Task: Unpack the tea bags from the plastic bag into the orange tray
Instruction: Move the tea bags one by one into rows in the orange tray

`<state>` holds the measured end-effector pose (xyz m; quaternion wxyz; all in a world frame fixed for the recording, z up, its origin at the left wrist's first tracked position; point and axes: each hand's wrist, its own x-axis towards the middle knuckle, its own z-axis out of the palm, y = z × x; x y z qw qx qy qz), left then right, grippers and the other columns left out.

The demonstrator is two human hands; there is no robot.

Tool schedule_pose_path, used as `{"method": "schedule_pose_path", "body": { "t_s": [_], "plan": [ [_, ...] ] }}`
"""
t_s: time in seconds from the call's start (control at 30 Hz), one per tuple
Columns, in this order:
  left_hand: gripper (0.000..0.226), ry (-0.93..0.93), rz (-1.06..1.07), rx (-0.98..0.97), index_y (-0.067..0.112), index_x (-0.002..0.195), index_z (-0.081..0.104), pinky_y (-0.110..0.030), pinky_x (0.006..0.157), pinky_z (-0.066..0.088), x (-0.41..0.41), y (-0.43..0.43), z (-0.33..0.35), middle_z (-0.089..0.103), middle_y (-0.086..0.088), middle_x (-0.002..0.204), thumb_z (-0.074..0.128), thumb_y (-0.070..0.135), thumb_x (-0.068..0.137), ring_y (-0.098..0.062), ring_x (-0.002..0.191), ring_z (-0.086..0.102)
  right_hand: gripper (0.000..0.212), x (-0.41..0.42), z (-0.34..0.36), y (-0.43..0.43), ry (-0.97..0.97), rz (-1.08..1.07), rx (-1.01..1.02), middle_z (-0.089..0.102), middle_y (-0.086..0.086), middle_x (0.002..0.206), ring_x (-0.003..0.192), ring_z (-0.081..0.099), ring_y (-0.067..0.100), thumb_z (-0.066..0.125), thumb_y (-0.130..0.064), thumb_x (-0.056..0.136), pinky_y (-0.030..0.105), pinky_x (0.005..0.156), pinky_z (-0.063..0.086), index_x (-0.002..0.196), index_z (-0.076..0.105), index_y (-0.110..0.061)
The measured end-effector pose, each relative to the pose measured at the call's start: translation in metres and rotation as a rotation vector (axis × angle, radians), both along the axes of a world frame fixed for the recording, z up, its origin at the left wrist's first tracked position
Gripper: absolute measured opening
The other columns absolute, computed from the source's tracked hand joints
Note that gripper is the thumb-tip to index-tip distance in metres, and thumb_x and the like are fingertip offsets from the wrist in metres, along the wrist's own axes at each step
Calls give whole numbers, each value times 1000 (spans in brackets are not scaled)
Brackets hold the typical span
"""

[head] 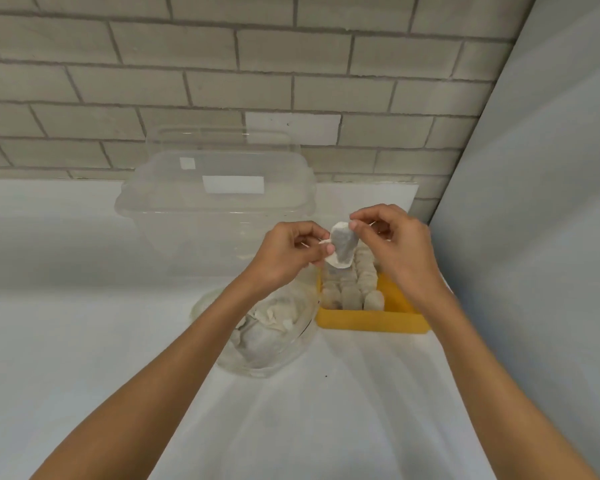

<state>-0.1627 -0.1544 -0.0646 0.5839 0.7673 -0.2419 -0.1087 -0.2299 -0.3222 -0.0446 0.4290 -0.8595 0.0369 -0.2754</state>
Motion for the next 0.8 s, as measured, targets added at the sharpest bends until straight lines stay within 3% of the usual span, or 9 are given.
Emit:
{"method": "schedule_pose_path", "body": {
  "t_s": [0.1, 0.27, 0.43, 0.53, 0.63, 0.8],
  "plan": [
    [16, -97, -6, 54, 4, 93, 70, -14, 64, 47, 6, -23, 3, 68, -18, 84, 75, 15, 82, -15, 69, 61, 6, 2, 7, -24, 58, 38, -39, 70, -5, 86, 79, 63, 11, 70, -17, 84, 25, 75, 52, 89, 74, -20],
    [16, -191, -39, 114, 7, 93, 72, -13, 66, 48, 15, -57, 5, 71, -12, 80, 75, 17, 81, -12, 62, 63, 14, 7, 12, -64, 136, 69, -130, 69, -7, 82, 80, 64, 8, 72, -15, 83, 25, 79, 52, 96, 75, -19],
    [11, -258, -19, 217, 13, 95, 73, -25, 79, 54, 23, -81, 3, 69, 4, 79, 70, 19, 87, -16, 71, 68, 12, 13, 14, -99, 175, 11, -259, 70, -3, 89, 81, 61, 9, 68, -14, 87, 11, 73, 44, 96, 75, -13],
    [11, -300, 6, 282, 18, 96, 73, -23, 80, 50, 27, -88, 1, 67, 12, 86, 67, 23, 89, -5, 81, 63, 12, 22, 2, -119, 229, -3, -305, 72, 0, 94, 86, 63, 14, 66, -13, 89, 20, 81, 48, 97, 74, -11],
    [12, -315, 20, 312, 19, 98, 73, -10, 73, 42, 30, -93, 0, 67, 12, 93, 65, 23, 90, 4, 78, 57, 11, 34, -24, -131, 312, 25, -356, 72, 3, 97, 82, 59, 10, 65, -11, 89, 17, 76, 43, 95, 74, -11],
    [15, -317, 34, 318, 15, 101, 74, -16, 81, 43, 32, -94, -5, 65, 10, 95, 64, 19, 91, -3, 82, 56, 13, 54, -68, -137, 452, 17, -419, 70, 6, 105, 89, 61, 17, 61, -12, 90, 28, 80, 50, 97, 72, -14]
  ]
}}
